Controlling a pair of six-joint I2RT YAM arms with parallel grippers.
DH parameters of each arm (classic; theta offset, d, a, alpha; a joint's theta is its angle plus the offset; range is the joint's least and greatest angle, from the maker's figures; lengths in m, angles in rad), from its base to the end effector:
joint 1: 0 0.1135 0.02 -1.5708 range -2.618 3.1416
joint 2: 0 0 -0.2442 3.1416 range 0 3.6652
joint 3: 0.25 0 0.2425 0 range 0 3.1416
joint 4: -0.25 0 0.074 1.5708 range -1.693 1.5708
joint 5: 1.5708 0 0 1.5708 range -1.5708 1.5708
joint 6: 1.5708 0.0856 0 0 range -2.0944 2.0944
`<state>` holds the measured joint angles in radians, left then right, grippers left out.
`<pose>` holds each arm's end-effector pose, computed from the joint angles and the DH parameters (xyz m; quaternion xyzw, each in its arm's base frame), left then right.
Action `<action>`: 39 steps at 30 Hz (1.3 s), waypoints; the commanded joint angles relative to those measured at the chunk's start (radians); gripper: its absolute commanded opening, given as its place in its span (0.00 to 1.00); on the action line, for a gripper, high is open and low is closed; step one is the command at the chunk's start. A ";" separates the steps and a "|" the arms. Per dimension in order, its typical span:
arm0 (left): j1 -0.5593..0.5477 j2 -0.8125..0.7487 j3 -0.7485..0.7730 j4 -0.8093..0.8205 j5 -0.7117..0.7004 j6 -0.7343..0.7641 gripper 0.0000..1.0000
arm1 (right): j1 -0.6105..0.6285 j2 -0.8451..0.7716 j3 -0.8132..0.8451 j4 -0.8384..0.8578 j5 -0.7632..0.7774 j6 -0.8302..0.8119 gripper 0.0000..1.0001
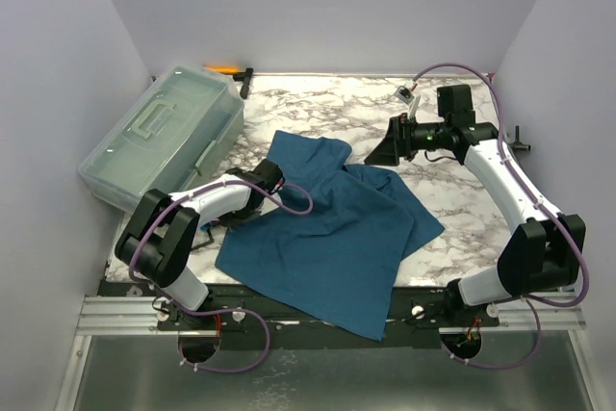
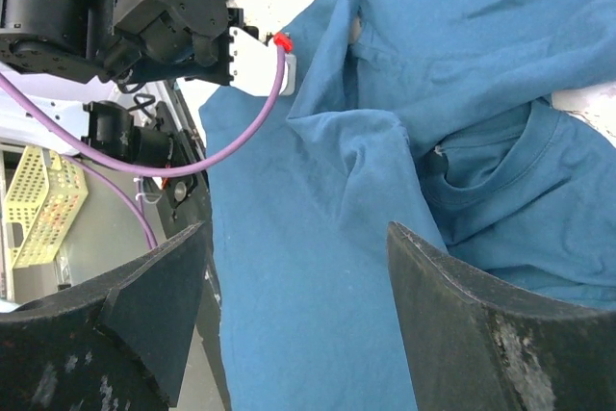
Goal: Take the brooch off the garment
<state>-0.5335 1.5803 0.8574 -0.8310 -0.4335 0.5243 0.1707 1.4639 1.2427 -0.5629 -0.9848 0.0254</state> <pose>0.2256 -0.0915 0.0956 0.4912 0.8440 0.2150 0.0092 0.3055 0.1250 0.2776 -0.2398 0.7986 0.4676 0.2934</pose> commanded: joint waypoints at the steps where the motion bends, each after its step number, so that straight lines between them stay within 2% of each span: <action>1: -0.017 -0.013 0.041 0.086 0.087 -0.004 0.00 | 0.003 -0.040 -0.026 0.000 0.021 -0.006 0.77; 9: -0.017 -0.159 0.104 -0.036 0.076 -0.052 0.00 | 0.003 -0.058 -0.047 0.018 -0.014 0.015 0.77; 16: -0.027 -0.285 0.101 -0.044 0.069 0.037 0.00 | 0.002 -0.018 -0.054 0.103 -0.038 0.095 0.77; 19: -0.038 -0.263 0.077 -0.048 -0.029 0.023 0.00 | 0.004 -0.005 -0.048 0.125 -0.049 0.113 0.77; 26: -0.048 -0.145 0.069 -0.070 -0.190 -0.144 0.00 | 0.004 -0.001 -0.042 0.113 -0.046 0.109 0.77; 33: -0.052 -0.104 0.034 -0.069 -0.257 -0.207 0.00 | 0.004 -0.005 -0.035 0.094 -0.037 0.097 0.77; 39: -0.053 -0.071 0.015 -0.062 -0.248 -0.274 0.00 | 0.004 -0.010 -0.037 0.092 -0.039 0.097 0.77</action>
<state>-0.5812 1.4868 0.8833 -0.8837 -0.6418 0.3248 0.1711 1.4605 1.1889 -0.4644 -1.0092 0.1299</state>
